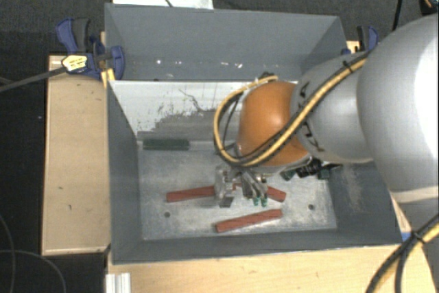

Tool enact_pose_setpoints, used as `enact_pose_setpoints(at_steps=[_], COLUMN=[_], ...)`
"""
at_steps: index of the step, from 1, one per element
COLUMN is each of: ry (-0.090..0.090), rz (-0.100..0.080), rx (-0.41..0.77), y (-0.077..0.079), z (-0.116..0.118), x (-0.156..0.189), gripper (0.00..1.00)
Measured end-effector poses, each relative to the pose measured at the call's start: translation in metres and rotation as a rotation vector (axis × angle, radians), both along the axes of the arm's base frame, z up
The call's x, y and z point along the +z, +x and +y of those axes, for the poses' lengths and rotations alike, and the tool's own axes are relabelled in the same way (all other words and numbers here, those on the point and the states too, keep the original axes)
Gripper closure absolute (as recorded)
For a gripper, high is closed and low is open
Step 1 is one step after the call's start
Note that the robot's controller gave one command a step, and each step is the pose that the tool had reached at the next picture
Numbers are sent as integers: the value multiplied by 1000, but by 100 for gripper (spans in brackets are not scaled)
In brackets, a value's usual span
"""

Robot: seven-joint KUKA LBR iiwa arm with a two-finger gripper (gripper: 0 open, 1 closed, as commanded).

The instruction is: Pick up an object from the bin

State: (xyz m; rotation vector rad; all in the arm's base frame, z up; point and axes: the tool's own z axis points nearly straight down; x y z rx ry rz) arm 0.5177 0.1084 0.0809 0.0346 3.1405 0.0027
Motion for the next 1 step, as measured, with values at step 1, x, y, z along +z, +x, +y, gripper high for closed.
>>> enact_pose_setpoints(at_steps=[1], ry=[0], rz=[0], rx=[-3], y=[0], z=[0], x=[0], gripper=[0])
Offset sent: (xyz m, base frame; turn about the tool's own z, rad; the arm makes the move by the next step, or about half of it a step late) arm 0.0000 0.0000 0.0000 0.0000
